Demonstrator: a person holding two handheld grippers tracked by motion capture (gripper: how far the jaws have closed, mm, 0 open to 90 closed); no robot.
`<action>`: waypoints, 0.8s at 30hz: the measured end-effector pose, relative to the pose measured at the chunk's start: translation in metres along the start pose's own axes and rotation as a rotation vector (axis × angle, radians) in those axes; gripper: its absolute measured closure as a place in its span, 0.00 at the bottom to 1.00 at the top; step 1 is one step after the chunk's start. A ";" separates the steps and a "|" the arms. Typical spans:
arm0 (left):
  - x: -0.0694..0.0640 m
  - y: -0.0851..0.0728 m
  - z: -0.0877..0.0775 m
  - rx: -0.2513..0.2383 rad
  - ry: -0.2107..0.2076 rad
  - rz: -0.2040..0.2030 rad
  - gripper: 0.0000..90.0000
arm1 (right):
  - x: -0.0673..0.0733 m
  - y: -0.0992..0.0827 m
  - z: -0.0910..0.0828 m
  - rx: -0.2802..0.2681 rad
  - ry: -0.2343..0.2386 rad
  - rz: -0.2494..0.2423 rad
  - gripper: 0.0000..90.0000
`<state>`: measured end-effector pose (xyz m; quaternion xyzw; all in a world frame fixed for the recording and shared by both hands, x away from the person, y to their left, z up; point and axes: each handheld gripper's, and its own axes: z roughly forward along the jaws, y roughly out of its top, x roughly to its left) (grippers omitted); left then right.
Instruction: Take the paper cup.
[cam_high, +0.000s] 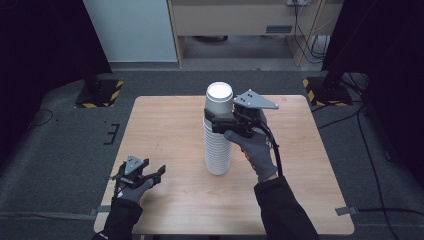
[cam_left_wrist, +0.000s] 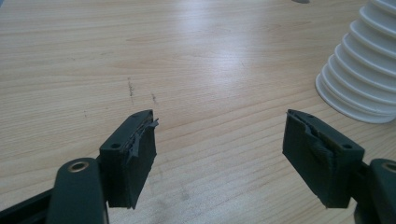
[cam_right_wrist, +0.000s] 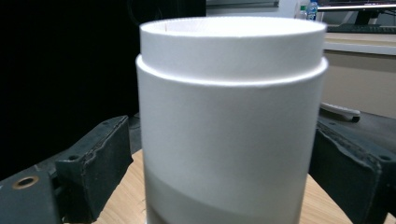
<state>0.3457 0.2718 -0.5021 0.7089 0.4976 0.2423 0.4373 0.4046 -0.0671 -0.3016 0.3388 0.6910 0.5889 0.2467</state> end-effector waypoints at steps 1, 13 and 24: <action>0.000 0.000 0.000 0.000 0.000 0.000 0.27 | 0.000 -0.001 0.002 -0.001 -0.004 0.002 0.11; 0.000 0.000 0.000 0.000 0.001 0.002 0.27 | -0.001 -0.008 0.015 0.019 -0.026 0.014 0.16; 0.000 0.000 0.000 0.000 0.002 0.002 0.27 | 0.000 -0.003 0.014 0.024 -0.032 0.009 0.18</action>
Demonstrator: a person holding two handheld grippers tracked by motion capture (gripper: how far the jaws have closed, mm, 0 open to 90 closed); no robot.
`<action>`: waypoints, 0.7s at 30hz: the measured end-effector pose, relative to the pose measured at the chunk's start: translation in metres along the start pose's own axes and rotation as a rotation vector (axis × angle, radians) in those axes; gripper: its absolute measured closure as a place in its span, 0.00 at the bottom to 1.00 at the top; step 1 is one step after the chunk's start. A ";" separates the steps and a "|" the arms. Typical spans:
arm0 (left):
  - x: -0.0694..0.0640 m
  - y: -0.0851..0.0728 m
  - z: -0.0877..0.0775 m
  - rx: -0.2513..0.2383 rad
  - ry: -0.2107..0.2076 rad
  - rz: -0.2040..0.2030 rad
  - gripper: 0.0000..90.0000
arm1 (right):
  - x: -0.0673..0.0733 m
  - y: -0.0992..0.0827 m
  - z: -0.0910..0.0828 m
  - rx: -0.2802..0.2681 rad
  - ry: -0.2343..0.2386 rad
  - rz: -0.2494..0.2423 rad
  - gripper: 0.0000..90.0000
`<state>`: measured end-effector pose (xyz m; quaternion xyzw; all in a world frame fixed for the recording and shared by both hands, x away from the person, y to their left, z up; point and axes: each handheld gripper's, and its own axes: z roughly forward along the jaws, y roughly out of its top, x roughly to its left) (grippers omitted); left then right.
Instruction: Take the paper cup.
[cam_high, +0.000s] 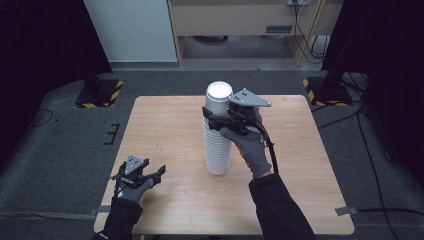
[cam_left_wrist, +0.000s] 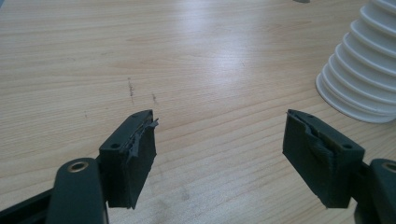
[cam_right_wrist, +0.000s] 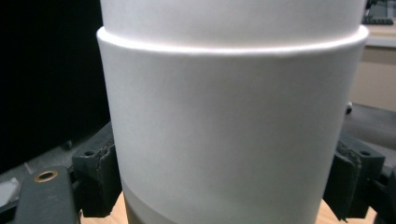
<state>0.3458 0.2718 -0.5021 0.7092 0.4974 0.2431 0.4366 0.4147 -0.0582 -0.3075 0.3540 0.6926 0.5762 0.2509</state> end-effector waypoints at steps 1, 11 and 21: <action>0.000 0.000 0.000 0.000 0.000 -0.001 0.27 | 0.000 0.002 -0.001 -0.012 0.003 0.007 0.18; 0.000 0.000 0.000 0.004 -0.001 0.002 0.27 | -0.002 0.024 -0.009 -0.059 -0.002 0.008 0.18; -0.001 0.000 0.001 0.004 -0.004 -0.001 0.27 | -0.003 0.038 -0.015 -0.108 0.003 0.025 0.18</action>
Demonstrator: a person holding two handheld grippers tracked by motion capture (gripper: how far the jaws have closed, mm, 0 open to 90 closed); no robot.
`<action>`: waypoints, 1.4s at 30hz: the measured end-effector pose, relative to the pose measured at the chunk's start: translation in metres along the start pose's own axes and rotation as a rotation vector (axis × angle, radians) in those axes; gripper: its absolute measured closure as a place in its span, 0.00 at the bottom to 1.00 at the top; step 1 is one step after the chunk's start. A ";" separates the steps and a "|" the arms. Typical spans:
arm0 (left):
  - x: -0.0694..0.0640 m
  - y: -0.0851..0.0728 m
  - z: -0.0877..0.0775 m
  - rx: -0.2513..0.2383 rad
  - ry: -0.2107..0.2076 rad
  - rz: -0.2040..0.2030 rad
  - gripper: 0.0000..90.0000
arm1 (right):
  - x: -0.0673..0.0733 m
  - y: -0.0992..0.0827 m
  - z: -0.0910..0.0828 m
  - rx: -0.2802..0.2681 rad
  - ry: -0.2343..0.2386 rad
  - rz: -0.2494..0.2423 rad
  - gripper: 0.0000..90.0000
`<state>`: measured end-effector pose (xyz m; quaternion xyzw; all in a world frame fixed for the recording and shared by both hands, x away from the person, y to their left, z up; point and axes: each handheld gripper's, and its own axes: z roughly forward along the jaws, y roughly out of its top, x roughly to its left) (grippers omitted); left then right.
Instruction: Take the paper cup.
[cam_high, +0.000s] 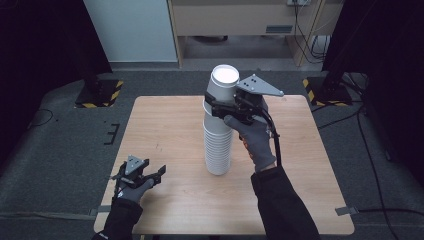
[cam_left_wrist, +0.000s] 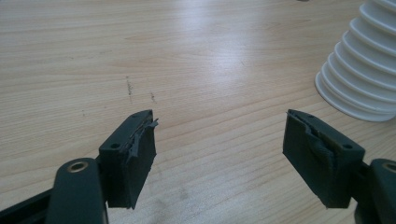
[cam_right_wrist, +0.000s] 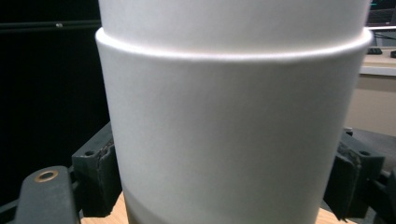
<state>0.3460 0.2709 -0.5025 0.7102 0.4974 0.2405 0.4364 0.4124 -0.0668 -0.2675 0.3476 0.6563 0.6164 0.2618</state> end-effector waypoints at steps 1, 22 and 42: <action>0.000 0.000 0.000 0.000 -0.001 0.000 0.27 | 0.000 0.001 -0.001 -0.004 -0.001 0.001 0.18; -0.001 0.000 0.001 0.006 -0.012 -0.001 0.26 | -0.006 0.027 -0.023 -0.095 0.020 0.036 0.18; -0.005 0.002 0.001 -0.008 -0.020 0.005 0.29 | -0.029 0.029 -0.073 -0.143 -0.020 0.061 0.18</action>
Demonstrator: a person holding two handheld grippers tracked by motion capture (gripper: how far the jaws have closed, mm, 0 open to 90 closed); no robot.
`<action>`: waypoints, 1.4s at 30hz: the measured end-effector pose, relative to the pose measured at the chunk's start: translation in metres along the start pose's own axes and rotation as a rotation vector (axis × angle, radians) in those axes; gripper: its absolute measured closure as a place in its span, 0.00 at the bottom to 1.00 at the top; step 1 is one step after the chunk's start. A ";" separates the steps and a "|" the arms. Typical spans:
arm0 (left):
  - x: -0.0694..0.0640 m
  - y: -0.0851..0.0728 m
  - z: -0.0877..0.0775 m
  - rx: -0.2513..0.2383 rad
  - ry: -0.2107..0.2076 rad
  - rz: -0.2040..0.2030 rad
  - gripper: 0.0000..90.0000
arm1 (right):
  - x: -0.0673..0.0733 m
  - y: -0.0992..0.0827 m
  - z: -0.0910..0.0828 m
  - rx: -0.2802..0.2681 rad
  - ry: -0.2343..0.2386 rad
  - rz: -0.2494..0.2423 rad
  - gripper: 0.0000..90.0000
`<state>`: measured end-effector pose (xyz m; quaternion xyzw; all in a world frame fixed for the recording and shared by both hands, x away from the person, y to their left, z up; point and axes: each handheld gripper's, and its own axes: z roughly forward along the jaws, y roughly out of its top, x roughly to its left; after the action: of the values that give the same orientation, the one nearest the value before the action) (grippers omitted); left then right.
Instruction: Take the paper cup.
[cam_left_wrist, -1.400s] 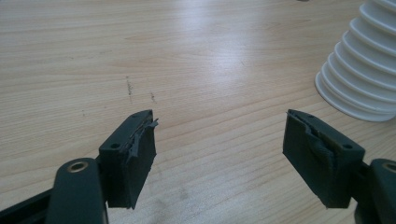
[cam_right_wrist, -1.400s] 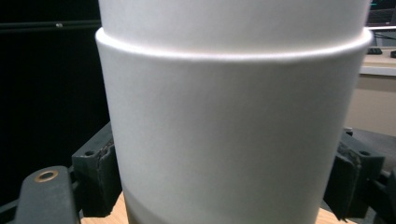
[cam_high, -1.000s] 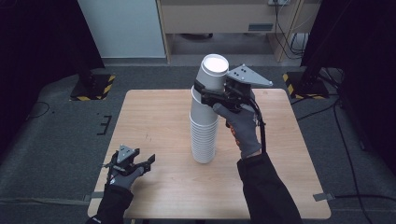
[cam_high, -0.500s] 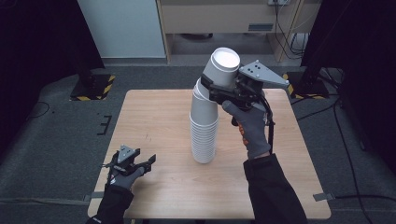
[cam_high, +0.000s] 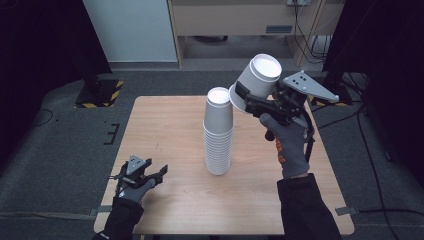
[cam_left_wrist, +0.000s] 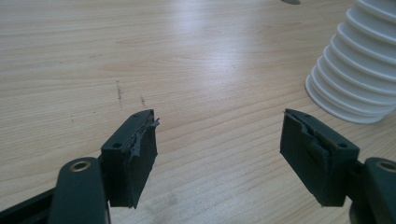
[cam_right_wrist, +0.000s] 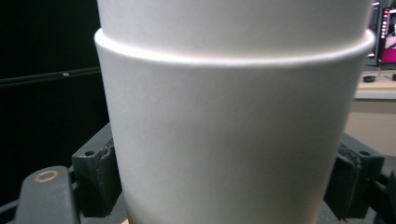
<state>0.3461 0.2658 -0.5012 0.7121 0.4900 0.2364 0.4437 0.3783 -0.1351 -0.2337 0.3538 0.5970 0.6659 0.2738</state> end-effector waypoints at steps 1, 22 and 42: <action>0.000 0.000 0.000 -0.001 0.000 0.000 0.29 | -0.002 -0.001 -0.003 -0.001 -0.003 0.004 0.18; -0.006 0.003 0.001 -0.031 -0.045 0.016 0.31 | -0.043 -0.051 -0.043 0.053 -0.049 0.098 0.18; -0.020 0.005 0.001 -0.047 -0.084 0.028 0.33 | -0.065 -0.109 -0.071 0.088 -0.045 0.209 0.18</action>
<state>0.3414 0.2471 -0.4954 0.7177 0.4551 0.2239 0.4771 0.3537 -0.2140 -0.3534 0.4406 0.5792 0.6559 0.2003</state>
